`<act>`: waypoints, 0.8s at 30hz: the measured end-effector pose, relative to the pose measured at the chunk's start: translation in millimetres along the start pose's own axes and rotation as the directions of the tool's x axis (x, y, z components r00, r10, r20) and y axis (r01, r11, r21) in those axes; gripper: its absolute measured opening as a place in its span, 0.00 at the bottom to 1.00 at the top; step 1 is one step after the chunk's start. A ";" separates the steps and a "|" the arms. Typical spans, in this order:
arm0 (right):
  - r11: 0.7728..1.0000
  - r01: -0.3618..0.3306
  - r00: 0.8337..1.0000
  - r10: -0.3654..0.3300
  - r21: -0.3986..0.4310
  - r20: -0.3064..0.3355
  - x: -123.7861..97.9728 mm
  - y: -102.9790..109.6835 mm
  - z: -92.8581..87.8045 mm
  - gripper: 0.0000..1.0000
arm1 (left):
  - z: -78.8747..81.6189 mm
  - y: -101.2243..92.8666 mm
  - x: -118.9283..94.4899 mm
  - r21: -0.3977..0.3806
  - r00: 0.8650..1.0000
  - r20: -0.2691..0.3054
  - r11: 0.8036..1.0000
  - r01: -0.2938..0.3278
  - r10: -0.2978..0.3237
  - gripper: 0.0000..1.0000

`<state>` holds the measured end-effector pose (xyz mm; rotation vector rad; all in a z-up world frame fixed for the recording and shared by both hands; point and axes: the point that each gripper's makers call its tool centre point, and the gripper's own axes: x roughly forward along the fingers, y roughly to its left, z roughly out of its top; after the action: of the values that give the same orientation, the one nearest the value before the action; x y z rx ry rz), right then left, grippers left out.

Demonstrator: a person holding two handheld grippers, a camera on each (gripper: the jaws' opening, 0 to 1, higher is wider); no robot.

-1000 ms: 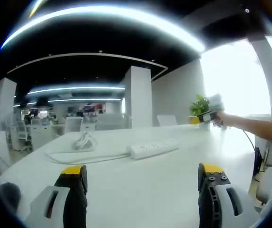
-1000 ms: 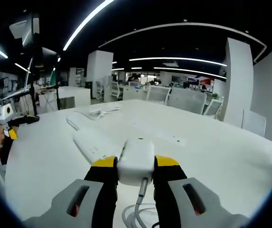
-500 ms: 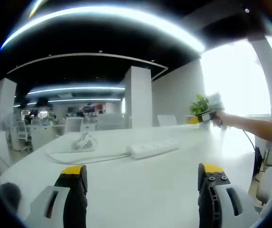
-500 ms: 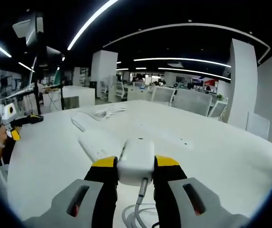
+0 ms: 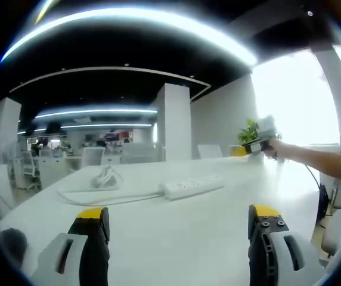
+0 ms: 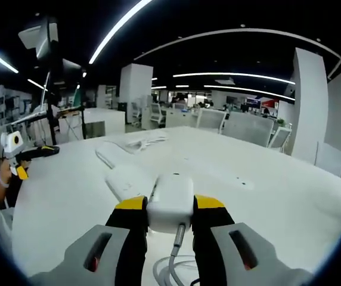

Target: Straighten the power strip on the desk, plug the charger into it

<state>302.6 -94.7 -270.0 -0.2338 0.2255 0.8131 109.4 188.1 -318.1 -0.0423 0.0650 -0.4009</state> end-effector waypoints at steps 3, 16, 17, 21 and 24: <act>1.000 -0.004 1.000 0.004 -0.002 -0.005 1.8 1.5 0.3 0.27 | -0.1 0.8 -0.8 -0.001 1.000 0.000 1.000 -0.002 0.002 0.99; 0.999 -0.022 0.999 0.021 -0.026 -0.039 9.7 14.4 -2.2 0.27 | -0.3 1.2 -2.7 -0.005 1.000 0.004 1.000 -0.002 0.002 0.99; 0.999 -0.023 0.999 0.022 -0.026 -0.040 10.4 14.8 -2.3 0.27 | -0.3 1.3 -2.8 -0.005 1.000 0.003 1.000 -0.002 0.002 0.99; 0.999 -0.027 0.998 0.026 -0.029 -0.051 14.5 16.9 -3.2 0.27 | 0.0 1.1 -3.2 -0.007 1.000 0.006 1.000 -0.001 0.001 0.99; 0.999 -0.029 0.998 0.027 -0.036 -0.060 16.5 18.9 -3.5 0.27 | -0.6 1.1 -3.2 -0.006 1.000 0.004 1.000 -0.002 0.002 0.99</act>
<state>299.3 -71.8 -280.3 -0.2907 0.2700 0.8391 106.8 190.4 -318.6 -0.0492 0.0626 -0.3988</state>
